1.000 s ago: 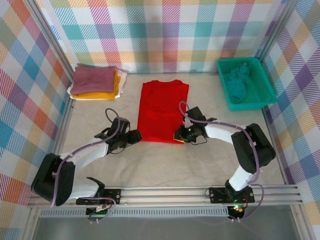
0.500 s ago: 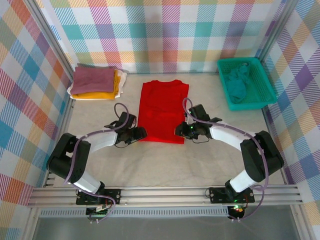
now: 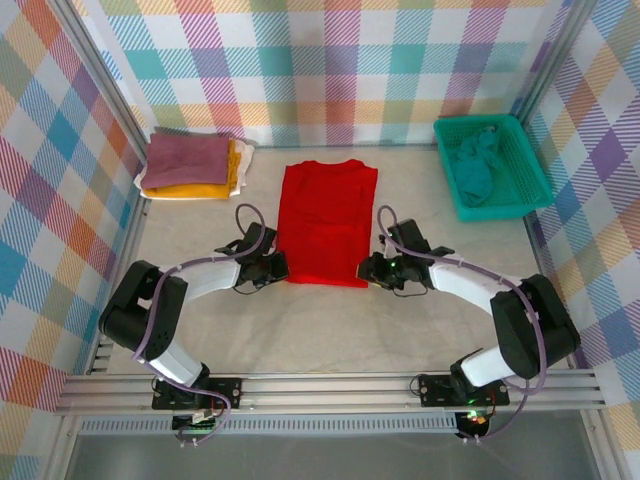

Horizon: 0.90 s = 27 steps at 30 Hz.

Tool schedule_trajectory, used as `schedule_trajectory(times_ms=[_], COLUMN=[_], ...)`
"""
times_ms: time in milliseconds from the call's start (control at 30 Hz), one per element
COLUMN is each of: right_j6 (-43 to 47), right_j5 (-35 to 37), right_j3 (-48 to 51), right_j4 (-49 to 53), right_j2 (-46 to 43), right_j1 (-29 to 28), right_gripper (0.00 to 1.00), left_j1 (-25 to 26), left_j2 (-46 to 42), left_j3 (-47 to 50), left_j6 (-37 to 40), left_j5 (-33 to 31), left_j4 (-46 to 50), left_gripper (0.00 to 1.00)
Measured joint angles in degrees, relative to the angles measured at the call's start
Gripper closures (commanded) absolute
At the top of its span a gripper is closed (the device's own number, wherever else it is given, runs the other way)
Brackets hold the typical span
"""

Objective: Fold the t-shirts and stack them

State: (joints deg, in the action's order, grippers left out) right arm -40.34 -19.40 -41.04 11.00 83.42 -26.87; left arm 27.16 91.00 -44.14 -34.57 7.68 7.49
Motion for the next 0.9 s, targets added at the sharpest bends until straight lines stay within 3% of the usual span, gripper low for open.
schedule_trajectory(times_ms=[233, 433, 900], right_j6=[-2.6, -4.1, -7.9], right_j5=[-3.1, -4.5, -4.7], right_j3=[3.3, 3.1, 1.2], right_j4=[-1.2, -4.3, -4.5], right_j2=[0.9, 4.7, 7.8], right_j1=[1.4, 1.4, 1.4], right_gripper=[0.54, 0.53, 0.6], left_j1=[1.0, 1.4, 2.1], left_j2=[-1.9, -2.1, -4.4], left_j3=[0.0, 0.0, 1.4], left_j6=[0.1, 0.0, -0.5], left_j5=[-0.3, -0.3, -0.9], left_j4=[0.4, 0.7, 1.3], left_gripper=[1.0, 1.0, 1.0])
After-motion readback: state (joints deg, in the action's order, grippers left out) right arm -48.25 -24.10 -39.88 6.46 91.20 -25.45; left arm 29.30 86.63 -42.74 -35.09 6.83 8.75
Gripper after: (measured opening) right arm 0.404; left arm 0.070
